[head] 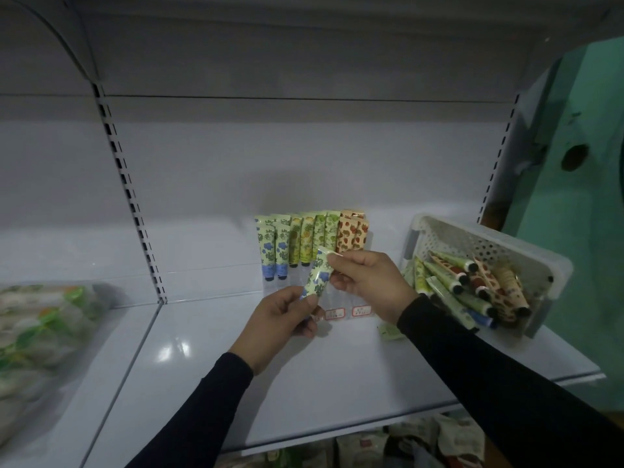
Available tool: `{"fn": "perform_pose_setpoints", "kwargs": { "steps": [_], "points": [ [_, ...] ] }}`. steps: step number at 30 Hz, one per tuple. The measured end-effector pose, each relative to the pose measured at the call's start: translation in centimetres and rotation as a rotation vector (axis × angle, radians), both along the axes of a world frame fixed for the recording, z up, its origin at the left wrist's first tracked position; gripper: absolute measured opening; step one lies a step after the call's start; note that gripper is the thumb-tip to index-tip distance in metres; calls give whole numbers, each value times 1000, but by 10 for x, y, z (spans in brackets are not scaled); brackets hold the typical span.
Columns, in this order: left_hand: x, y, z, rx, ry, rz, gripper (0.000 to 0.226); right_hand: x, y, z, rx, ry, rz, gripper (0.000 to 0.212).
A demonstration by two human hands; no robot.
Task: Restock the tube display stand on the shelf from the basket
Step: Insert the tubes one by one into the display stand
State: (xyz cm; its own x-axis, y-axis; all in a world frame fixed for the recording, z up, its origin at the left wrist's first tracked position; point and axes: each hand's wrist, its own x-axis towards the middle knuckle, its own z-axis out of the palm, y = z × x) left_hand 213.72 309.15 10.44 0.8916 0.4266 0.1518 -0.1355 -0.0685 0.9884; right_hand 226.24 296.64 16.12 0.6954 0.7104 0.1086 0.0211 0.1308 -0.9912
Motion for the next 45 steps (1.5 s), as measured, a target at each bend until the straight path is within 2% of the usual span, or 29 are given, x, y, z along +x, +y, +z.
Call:
{"fn": "perform_pose_setpoints", "kwargs": {
  "steps": [4,7,9,12,15,16,18,20,22,30,39,45],
  "points": [
    [-6,18,-4,221,15,204,13,8,7,6,68,-10,-70,11],
    [-17,45,-12,459,67,482,12,15,11,10,36,-196,-150,13],
    [-21,62,-19,656,182,579,19,19,16,11,3,-312,-203,16],
    [-19,81,-30,844,402,489,46,21,28,10,-41,-440,-239,20],
    [-22,88,-39,815,464,304,53,20,40,8,-63,-528,-253,18],
    [-20,93,-46,903,491,266,52,20,44,7,-67,-548,-254,18],
    [-18,89,-44,1024,619,303,58,20,51,6,-77,-596,-255,22],
    [-18,86,-45,1113,691,366,75,20,58,4,-89,-644,-252,27],
    [-17,84,-45,1132,707,356,88,21,65,2,-99,-677,-254,29],
    [-16,88,-49,1181,688,376,90,19,84,-8,-156,-856,-240,39],
    [-15,91,-52,1168,683,374,67,15,91,-11,-180,-895,-265,38],
    [-14,93,-54,1162,674,367,64,12,91,-4,-169,-952,-274,38]
  ]
}}
